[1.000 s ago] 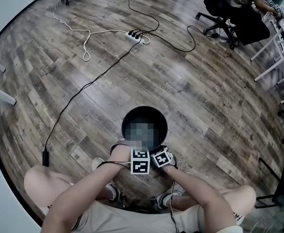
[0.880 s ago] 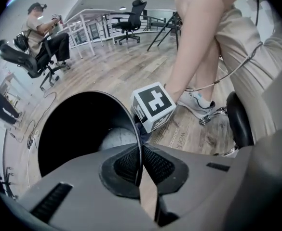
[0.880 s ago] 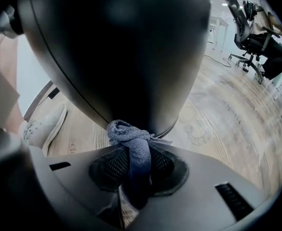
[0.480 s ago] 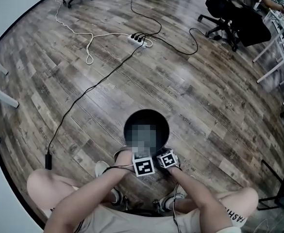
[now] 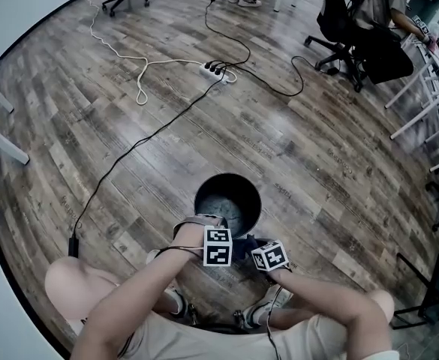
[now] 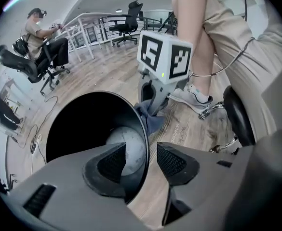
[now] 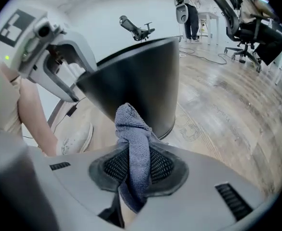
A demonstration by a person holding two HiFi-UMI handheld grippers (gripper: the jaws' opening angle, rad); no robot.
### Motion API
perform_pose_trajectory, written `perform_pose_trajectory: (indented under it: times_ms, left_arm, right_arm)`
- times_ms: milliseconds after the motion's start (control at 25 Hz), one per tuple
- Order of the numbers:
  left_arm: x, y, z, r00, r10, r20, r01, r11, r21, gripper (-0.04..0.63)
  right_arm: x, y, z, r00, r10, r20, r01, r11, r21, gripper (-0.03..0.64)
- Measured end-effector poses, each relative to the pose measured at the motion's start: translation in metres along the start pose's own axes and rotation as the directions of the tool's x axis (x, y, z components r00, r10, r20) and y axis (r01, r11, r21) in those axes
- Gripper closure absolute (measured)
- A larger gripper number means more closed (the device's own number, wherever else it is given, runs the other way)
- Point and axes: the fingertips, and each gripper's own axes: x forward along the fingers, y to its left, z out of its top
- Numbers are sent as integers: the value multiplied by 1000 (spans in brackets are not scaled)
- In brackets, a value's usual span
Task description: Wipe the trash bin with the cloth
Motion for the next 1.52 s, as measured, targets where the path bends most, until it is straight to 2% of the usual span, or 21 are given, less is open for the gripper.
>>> perform_pose_trajectory:
  times_ms: [120, 200, 280, 320, 400, 640, 840, 1080, 1400, 1520]
  left_arm:
    - [2, -2, -10, 999, -8, -36, 9, 999, 43, 387]
    - [7, -4, -11, 999, -19, -39, 21, 999, 40, 403]
    - [9, -4, -8, 1000, -22, -18, 22, 1000, 17, 440]
    - [8, -3, -7, 1000, -17, -14, 18, 1000, 17, 480]
    - [8, -4, -9, 1000, -15, -23, 16, 999, 35, 510]
    - [11, -17, 3, 999, -51, -19, 52, 996, 79, 568]
    - [12, -18, 5, 999, -49, -8, 49, 996, 70, 569]
    - [12, -17, 8, 999, -48, -6, 49, 997, 54, 569]
    - [16, -16, 14, 1000, -21, -1, 21, 1000, 3, 569]
    - [17, -16, 15, 1000, -7, -3, 7, 1000, -10, 569]
  right_arm:
    - [-32, 13, 21, 1000, 7, 28, -7, 1000, 8, 532]
    - [-51, 18, 33, 999, 8, 35, -9, 1000, 25, 532]
    - [-67, 23, 43, 999, 6, 39, -8, 999, 35, 532]
    - [-72, 25, 48, 999, 7, 39, -8, 999, 35, 532]
    - [-74, 30, 54, 999, 15, 36, -17, 999, 33, 533]
    - [-49, 25, 55, 1000, 3, 17, -4, 999, 44, 534]
    - [-28, 18, 46, 999, -33, -3, 33, 998, -51, 534]
    - [18, -3, 22, 997, -70, 16, 71, 993, -93, 535]
    - [79, -31, -8, 990, -140, -7, 138, 987, -86, 535]
    - [100, -45, -24, 989, -150, -20, 150, 989, 0, 535]
